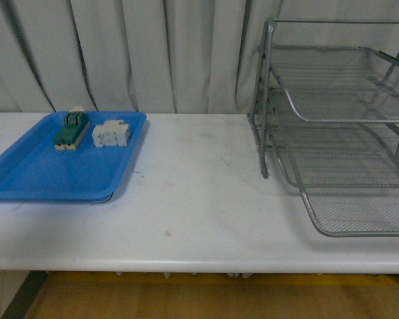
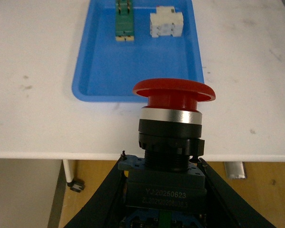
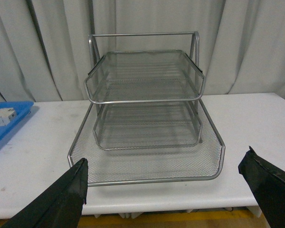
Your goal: Place button on rack with both arms
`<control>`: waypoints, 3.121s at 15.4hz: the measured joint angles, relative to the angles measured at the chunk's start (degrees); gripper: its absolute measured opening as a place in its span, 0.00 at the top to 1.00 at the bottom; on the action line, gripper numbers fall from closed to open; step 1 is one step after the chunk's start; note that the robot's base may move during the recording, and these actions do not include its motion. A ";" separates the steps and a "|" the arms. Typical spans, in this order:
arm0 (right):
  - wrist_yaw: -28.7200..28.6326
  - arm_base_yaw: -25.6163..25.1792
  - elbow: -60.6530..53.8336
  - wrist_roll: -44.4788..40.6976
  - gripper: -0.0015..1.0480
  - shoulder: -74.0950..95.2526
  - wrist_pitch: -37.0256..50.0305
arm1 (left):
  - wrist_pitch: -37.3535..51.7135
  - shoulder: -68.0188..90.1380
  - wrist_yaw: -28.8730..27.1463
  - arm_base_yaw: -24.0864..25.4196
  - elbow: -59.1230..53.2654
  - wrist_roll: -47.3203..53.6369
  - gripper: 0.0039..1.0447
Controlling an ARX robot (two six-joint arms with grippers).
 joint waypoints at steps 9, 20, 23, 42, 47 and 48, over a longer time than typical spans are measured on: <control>0.00 0.00 0.00 -0.02 0.06 0.00 -0.02 | -7.21 -11.50 -1.51 0.44 -1.55 0.02 0.66; -0.02 0.00 0.00 -0.02 0.06 0.02 0.04 | -7.30 -11.54 -1.55 0.50 -1.55 0.02 0.66; 0.00 0.00 0.00 -0.02 0.06 0.00 -0.02 | -7.28 -11.63 -1.66 0.55 -1.55 0.02 0.66; 0.11 0.00 0.00 -0.02 0.06 0.00 -0.02 | 21.00 57.40 -2.49 -31.65 28.30 8.46 0.66; 0.11 0.00 0.00 -0.02 0.06 0.00 -0.02 | 23.39 53.33 -1.14 -31.15 23.74 5.95 0.20; 0.11 0.00 0.00 -0.02 0.06 0.00 -0.02 | 25.99 49.33 0.00 -30.75 20.09 5.03 0.09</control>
